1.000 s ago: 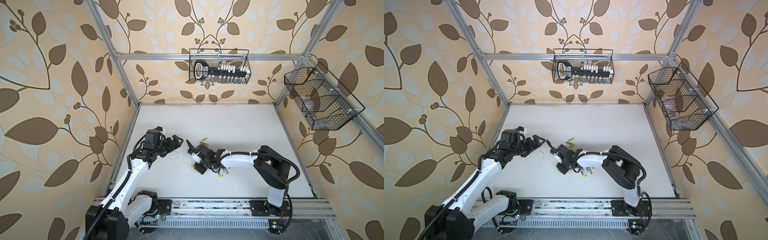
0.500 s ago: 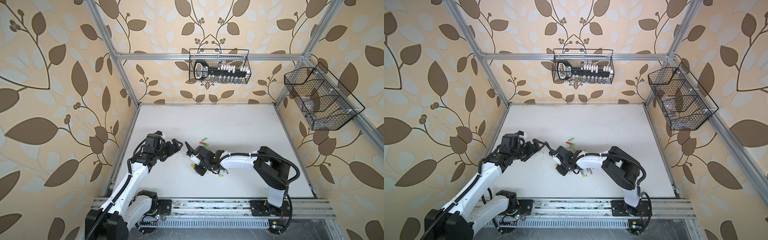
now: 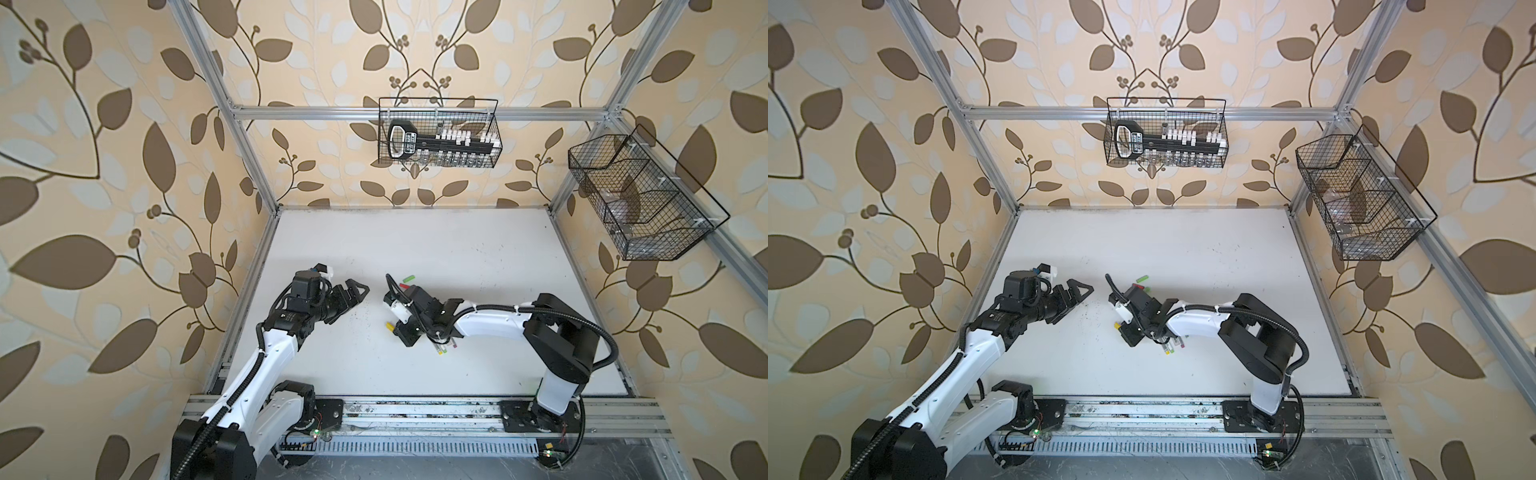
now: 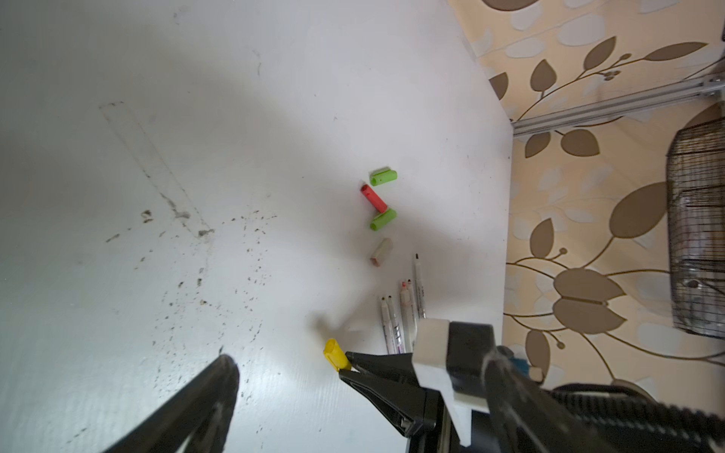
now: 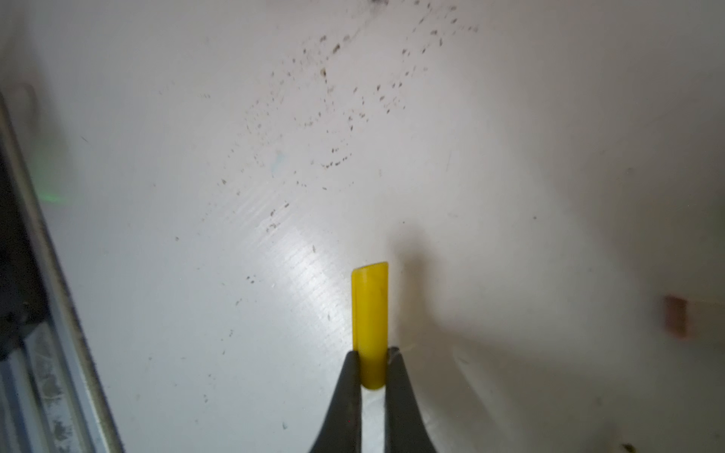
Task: Insert pens into pen caps
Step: Pick up a pen cap from the bottom-center of the table, then pass a pen.
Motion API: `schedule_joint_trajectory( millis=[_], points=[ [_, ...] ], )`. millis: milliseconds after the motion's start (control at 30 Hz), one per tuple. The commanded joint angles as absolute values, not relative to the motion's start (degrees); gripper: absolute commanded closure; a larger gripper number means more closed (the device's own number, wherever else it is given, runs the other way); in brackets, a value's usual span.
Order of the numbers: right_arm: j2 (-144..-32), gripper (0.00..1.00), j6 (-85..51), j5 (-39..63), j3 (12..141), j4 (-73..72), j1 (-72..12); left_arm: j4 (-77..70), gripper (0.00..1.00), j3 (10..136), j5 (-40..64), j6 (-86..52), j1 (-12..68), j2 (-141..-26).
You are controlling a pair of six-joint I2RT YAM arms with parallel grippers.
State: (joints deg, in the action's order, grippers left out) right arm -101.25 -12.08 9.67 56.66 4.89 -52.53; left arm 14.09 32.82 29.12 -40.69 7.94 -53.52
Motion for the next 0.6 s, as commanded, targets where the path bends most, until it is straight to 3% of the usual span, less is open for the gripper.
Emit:
schedule_joint_trajectory(
  millis=[0,333,567],
  points=[
    [-96.85,0.95,-15.74,15.39,55.44,-0.83,-50.73,5.98,0.02,31.27,35.17,-42.90,8.60,-52.82],
    [-88.60,0.94,-21.58,24.08,53.31,-6.96,-47.05,-5.34,0.11,30.85,40.55,-44.84,13.26,-52.42],
    [-85.53,0.94,-22.39,26.01,52.69,-8.19,-47.03,-10.12,0.35,30.99,43.77,-45.49,15.07,-52.48]
  ],
)
